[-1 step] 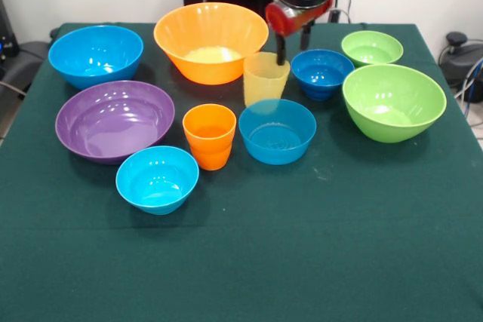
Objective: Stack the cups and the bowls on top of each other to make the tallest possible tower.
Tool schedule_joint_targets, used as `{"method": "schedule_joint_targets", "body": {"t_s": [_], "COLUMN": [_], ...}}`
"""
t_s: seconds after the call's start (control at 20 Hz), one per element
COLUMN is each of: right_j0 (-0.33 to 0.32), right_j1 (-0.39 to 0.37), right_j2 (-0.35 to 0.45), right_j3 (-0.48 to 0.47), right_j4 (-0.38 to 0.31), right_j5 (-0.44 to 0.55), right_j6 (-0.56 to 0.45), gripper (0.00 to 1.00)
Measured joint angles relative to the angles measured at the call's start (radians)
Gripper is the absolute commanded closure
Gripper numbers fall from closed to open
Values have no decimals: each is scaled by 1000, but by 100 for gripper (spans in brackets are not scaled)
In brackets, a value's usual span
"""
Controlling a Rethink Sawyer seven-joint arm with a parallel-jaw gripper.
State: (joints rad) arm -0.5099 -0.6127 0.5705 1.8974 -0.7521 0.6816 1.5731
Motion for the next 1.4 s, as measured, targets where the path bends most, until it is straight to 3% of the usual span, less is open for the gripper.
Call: {"method": "schedule_joint_targets", "body": {"t_s": [0.5, 1.4], "right_j0": [-7, -50], "right_j1": [64, 91], "right_j2": [0, -1], "right_j3": [0, 0], "right_j4": [0, 11], "right_j5": [-39, -40], "right_j6": [0, 0], "gripper": [0, 0]}}
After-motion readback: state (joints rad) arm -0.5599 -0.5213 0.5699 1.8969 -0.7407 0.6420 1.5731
